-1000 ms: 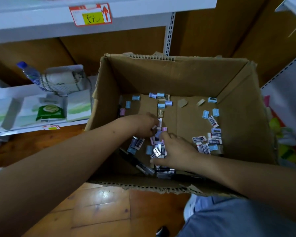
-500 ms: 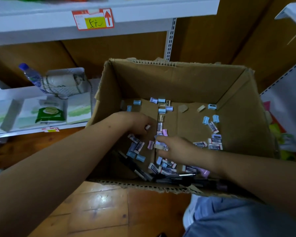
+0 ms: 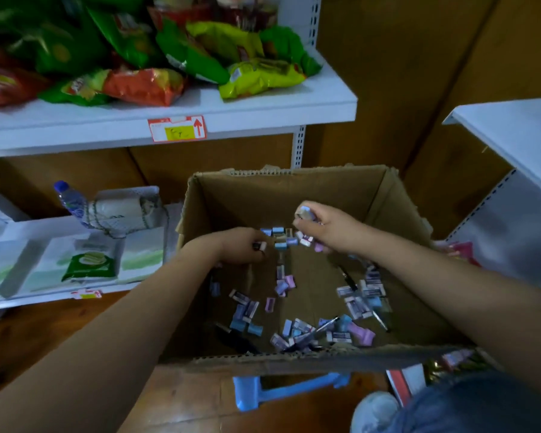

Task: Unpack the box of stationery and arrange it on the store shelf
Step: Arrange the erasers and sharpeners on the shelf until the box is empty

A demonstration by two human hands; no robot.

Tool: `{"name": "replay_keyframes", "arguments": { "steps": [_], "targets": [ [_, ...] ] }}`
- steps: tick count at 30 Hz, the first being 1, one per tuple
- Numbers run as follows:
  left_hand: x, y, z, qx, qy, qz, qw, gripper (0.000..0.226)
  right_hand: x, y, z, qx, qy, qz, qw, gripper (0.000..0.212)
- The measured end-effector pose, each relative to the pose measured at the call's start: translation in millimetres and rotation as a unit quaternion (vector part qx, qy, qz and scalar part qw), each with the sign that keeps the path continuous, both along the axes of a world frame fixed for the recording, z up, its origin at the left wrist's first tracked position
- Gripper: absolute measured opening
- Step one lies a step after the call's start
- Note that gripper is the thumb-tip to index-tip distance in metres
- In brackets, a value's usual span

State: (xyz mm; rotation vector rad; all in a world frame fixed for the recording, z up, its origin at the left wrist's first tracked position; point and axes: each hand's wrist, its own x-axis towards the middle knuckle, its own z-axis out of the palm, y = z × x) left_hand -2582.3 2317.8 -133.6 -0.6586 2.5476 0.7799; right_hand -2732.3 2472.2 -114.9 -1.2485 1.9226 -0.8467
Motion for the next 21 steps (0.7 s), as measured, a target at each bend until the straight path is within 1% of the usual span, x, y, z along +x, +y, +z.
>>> {"name": "replay_keyframes", "arguments": {
  "steps": [2, 5, 7, 9, 11, 12, 14, 15, 17, 19, 21],
  "targets": [
    [1, 9, 19, 0.014, 0.045, 0.007, 0.999, 0.012, 2, 18, 26, -0.042, -0.065, -0.026, 0.997, 0.015],
    [-5, 30, 58, 0.025, 0.13, -0.008, 0.991, 0.02, 3, 64, 67, -0.113, -0.129, -0.076, 0.982, 0.012],
    [-18, 57, 90, 0.022, 0.202, -0.035, 0.978, 0.017, 4, 107, 94, -0.169, -0.141, -0.098, 0.971, 0.013],
    [-36, 98, 119, 0.019, 0.269, -0.075, 0.96, 0.016, 4, 158, 117, -0.211, -0.124, -0.131, 0.961, 0.013],
    [-58, 151, 143, 0.038, 0.312, -0.119, 0.942, 0.015, 4, 217, 136, -0.245, -0.091, -0.175, 0.949, 0.014],
    [-70, 182, 153, 0.068, 0.326, -0.139, 0.933, 0.015, 5, 250, 143, -0.26, -0.064, -0.2, 0.942, 0.014],
    [-90, 252, 169, 0.135, 0.35, -0.184, 0.908, 0.017, 10, 320, 154, -0.277, 0.025, -0.262, 0.924, 0.017],
    [-99, 291, 174, 0.154, 0.366, -0.211, 0.893, 0.017, 15, 357, 157, -0.272, 0.077, -0.294, 0.913, 0.019],
    [-110, 373, 179, 0.177, 0.399, -0.27, 0.858, 0.007, 27, 434, 158, -0.235, 0.164, -0.36, 0.888, 0.021],
    [-115, 452, 176, 0.209, 0.413, -0.325, 0.825, 0.016, 45, 509, 153, -0.172, 0.235, -0.426, 0.856, 0.019],
    [-119, 524, 163, 0.209, 0.41, -0.403, 0.791, 0.014, 65, 574, 147, -0.115, 0.279, -0.482, 0.823, 0.013]
  ]
}}
